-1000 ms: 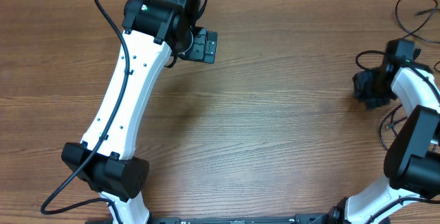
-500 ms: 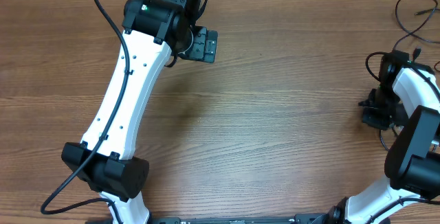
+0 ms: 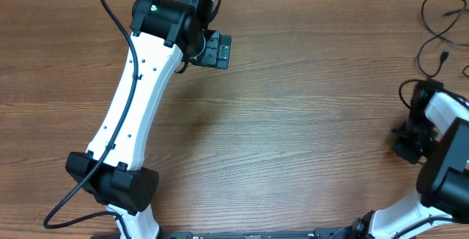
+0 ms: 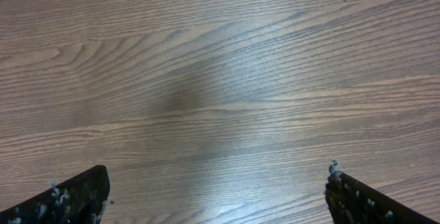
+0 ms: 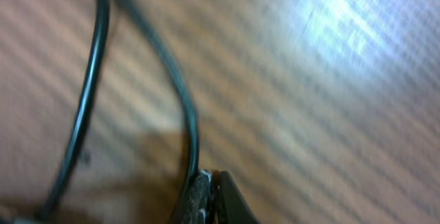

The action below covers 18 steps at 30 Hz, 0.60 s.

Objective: Untangle cables

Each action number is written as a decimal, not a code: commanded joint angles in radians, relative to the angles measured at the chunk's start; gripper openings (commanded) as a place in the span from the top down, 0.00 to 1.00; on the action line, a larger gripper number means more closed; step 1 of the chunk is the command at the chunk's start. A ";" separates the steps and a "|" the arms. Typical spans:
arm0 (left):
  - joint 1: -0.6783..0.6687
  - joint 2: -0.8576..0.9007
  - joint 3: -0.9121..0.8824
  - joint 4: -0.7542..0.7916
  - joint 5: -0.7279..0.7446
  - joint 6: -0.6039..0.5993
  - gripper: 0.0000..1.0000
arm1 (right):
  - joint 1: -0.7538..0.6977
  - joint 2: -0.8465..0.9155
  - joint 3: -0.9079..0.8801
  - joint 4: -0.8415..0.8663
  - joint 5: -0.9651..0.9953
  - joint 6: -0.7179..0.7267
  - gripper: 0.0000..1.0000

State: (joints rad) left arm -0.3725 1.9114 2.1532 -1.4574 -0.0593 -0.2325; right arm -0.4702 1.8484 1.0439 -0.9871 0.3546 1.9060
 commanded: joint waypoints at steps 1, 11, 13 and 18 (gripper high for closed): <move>0.005 -0.002 0.021 -0.008 0.008 -0.007 0.00 | -0.076 0.014 -0.059 0.048 0.004 0.068 0.96; 0.005 -0.002 0.021 -0.001 0.009 -0.015 0.00 | -0.153 0.014 -0.064 0.213 0.004 -0.082 0.96; 0.005 -0.002 0.021 -0.002 0.009 -0.015 0.00 | -0.153 0.014 -0.064 0.216 0.004 -0.082 0.96; 0.005 -0.002 0.021 -0.001 0.009 -0.015 0.01 | -0.153 0.014 -0.052 0.167 -0.027 -0.082 0.96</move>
State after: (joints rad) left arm -0.3725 1.9114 2.1532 -1.4597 -0.0589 -0.2333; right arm -0.6212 1.8297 1.0134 -0.7937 0.4114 1.8332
